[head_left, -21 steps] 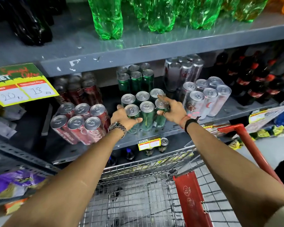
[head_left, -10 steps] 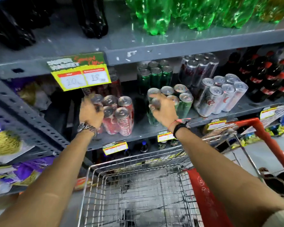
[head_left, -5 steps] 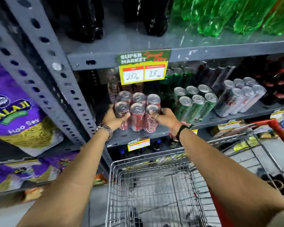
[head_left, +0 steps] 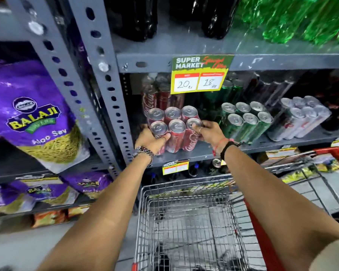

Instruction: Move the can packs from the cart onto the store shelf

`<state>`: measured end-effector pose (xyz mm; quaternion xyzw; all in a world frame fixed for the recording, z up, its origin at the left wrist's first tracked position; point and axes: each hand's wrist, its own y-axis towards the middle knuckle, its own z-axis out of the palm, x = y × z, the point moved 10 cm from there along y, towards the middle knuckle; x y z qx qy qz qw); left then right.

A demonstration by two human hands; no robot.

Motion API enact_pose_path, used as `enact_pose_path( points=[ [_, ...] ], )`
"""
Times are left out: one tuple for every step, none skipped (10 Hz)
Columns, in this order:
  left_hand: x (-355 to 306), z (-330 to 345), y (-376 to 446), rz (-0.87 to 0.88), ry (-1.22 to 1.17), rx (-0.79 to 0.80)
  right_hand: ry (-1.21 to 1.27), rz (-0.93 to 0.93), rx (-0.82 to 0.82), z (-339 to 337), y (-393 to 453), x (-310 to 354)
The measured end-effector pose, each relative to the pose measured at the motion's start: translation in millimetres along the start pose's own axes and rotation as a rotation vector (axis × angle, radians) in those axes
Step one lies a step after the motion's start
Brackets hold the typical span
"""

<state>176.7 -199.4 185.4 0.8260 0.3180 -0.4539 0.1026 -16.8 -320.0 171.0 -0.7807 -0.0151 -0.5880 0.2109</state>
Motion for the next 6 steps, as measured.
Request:
enact_pose_path(
  points=[
    [4.8, -0.1, -0.4, -0.021, 0.072, 0.002, -0.014, -0.001, 0.017, 0.1, -2.0, 0.5],
    [7.1, -0.2, -0.9, -0.022, 0.075, 0.007, -0.007, -0.006, 0.013, -0.6, -2.8, -1.0],
    [6.6, -2.8, -3.3, -0.013, 0.062, 0.000, -0.058, -0.003, 0.000, -1.3, -6.1, -3.5],
    [8.1, -1.1, -4.8, 0.011, 0.058, 0.011, -0.141, -0.032, -0.019, -4.0, -0.7, -6.9],
    [8.6, -4.7, -5.9, 0.020, 0.019, 0.017, -0.201, -0.060, -0.024, -0.8, -5.3, -5.6],
    [2.7, -10.0, -19.8, 0.120, 0.009, -0.072, -0.259, -0.151, -0.097, -6.8, -20.4, 13.6]
  ],
)
